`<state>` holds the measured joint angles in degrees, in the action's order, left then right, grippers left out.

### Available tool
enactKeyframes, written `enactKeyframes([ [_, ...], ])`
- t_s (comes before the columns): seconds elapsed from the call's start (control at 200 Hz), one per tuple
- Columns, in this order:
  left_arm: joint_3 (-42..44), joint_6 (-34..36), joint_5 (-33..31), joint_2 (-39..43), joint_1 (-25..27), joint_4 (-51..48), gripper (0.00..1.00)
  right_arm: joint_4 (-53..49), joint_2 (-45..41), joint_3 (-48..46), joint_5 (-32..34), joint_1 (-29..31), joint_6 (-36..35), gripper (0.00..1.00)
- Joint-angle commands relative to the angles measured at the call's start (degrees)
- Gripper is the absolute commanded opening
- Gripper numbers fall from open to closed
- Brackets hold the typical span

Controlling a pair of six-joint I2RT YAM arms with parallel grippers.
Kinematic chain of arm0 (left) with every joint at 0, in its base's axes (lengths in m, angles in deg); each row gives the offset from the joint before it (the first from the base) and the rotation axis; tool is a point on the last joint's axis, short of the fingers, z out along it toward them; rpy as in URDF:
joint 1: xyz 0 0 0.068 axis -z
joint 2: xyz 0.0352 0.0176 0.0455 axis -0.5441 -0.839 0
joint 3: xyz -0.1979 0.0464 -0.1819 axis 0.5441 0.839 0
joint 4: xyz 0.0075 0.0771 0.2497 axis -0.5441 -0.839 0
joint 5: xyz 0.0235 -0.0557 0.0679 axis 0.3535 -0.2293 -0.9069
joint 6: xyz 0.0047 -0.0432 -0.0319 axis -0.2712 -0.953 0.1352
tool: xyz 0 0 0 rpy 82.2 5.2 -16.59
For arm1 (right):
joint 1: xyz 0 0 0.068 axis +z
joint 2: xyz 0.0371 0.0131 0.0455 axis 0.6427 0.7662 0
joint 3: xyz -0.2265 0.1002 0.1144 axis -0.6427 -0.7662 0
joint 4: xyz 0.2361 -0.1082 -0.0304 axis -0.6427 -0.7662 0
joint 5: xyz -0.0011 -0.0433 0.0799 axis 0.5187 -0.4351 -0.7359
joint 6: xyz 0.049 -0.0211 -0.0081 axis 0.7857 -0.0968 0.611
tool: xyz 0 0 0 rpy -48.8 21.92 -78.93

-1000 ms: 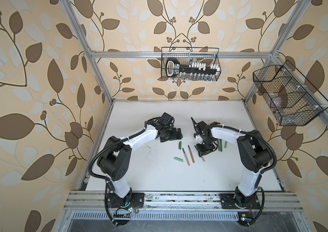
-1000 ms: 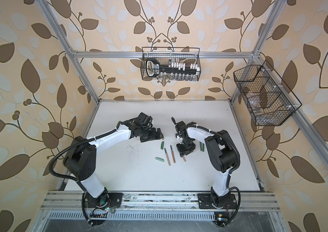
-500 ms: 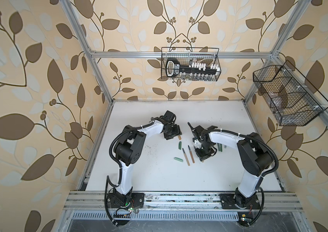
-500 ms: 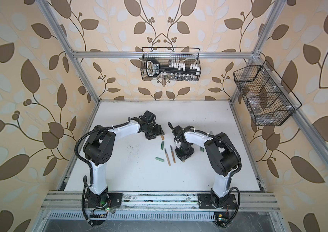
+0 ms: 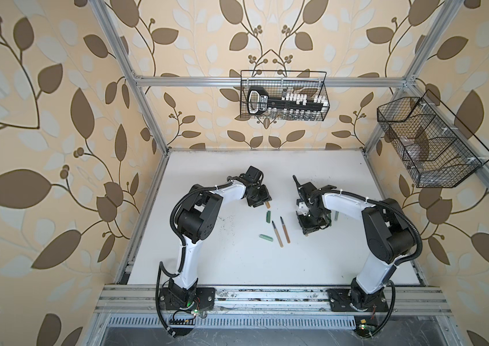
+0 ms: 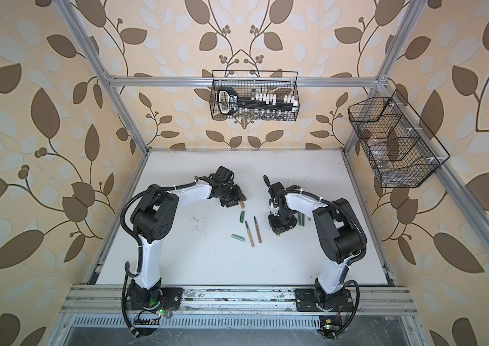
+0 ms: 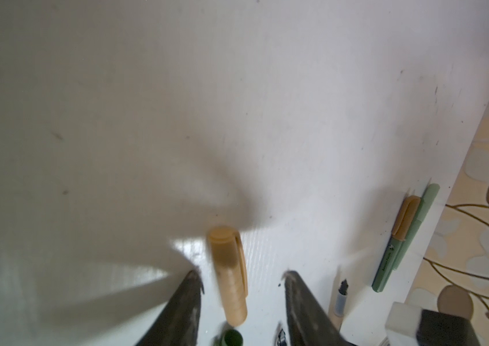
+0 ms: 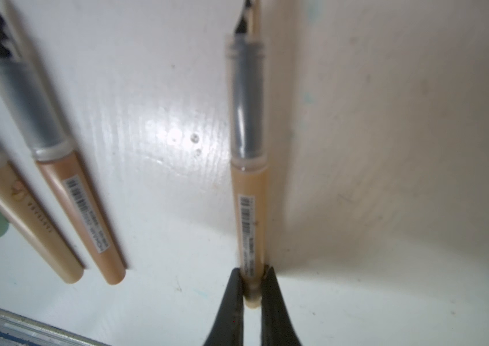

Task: Insert the pens into the pen caps
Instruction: 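Grasp the tan cap with the left gripper while the right holds the pen upright, then bring the tan cap and the pen nib toward each other with both grippers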

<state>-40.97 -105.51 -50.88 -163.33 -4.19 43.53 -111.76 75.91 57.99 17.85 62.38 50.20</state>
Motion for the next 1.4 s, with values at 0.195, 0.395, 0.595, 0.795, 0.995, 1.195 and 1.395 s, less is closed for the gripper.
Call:
enactKeyframes([
  [0.195, -5.7, 1.4, -6.7, -4.7, -0.3, -11.3, 0.38, 3.4, -7.2, 1.2, -4.7, 0.8, -3.9, 0.04],
  [0.395, -11.8, 3.6, -12.3, -7.3, 0.7, -22.0, 0.36, 3.5, -9.6, 1.8, -5.5, -0.5, -3.9, 0.04],
  [0.595, -12.2, 3.1, -12.0, -8.7, 1.6, -23.4, 0.32, 4.5, -11.6, 2.2, -7.1, -1.8, -3.4, 0.04],
  [0.795, -12.8, 2.3, -11.7, -9.8, 3.4, -23.5, 0.37, 4.8, -12.3, 2.2, -7.8, -2.1, -3.5, 0.04],
  [0.995, -13.0, 0.7, -12.8, -10.8, 4.5, -25.0, 0.33, 4.8, -12.8, 2.3, -8.1, -2.2, -3.6, 0.04],
  [1.195, -12.6, 0.3, -14.4, -11.3, 5.1, -27.3, 0.28, 4.6, -13.1, 2.2, -8.1, -2.2, -3.6, 0.04],
  [1.395, -10.2, -0.9, -14.3, -11.3, 5.2, -25.6, 0.23, 5.1, -13.5, 1.6, -9.2, -2.0, -3.0, 0.03],
])
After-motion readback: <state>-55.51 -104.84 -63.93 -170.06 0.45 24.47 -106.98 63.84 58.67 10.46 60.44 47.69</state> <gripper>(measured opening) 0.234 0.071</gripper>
